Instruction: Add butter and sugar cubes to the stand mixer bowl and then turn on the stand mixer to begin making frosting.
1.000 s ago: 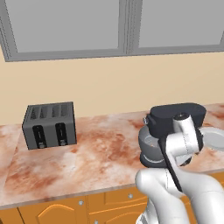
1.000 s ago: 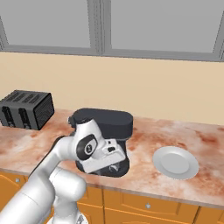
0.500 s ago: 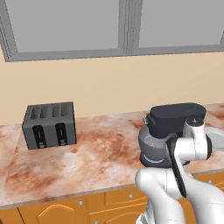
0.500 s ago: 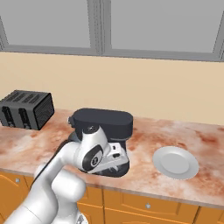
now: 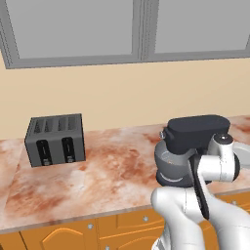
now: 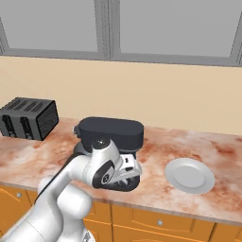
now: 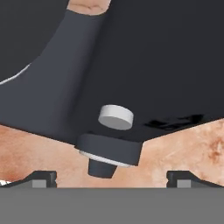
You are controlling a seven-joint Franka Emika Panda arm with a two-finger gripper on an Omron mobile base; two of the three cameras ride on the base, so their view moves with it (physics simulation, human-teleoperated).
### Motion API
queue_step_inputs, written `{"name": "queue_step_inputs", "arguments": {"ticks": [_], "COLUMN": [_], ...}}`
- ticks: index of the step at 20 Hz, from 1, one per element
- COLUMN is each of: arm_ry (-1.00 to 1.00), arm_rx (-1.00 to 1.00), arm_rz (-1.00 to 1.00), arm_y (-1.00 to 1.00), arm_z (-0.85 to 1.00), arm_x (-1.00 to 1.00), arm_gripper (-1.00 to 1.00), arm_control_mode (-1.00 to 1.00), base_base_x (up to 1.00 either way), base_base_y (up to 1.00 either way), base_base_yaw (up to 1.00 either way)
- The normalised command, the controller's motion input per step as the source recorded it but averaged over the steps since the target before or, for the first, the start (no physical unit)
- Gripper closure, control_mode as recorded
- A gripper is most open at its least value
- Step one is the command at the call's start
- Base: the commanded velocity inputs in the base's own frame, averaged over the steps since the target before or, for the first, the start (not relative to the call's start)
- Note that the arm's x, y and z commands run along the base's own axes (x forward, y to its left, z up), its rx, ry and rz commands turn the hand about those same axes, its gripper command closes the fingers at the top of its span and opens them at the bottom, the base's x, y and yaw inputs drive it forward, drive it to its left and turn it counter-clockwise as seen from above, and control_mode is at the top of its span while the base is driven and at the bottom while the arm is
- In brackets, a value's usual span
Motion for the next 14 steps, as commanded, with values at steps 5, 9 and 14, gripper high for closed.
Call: {"name": "queue_step_inputs", "arguments": {"ticks": [5, 9, 14], "arm_ry": [0.0, 0.0, 0.0], "arm_rx": [0.0, 0.0, 0.0], "arm_rz": [-0.06, -0.03, 0.0], "arm_y": [0.02, 0.17, 0.38], "arm_z": [-0.33, -0.28, -0.33], "arm_x": [0.04, 0.21, 0.29], "arm_gripper": [-1.0, -1.0, -1.0], "arm_control_mode": [-1.0, -1.0, -1.0], "base_base_x": [0.0, 0.0, 0.0], "base_base_y": [0.0, 0.0, 0.0], "base_base_yaw": [0.0, 0.0, 0.0]}}
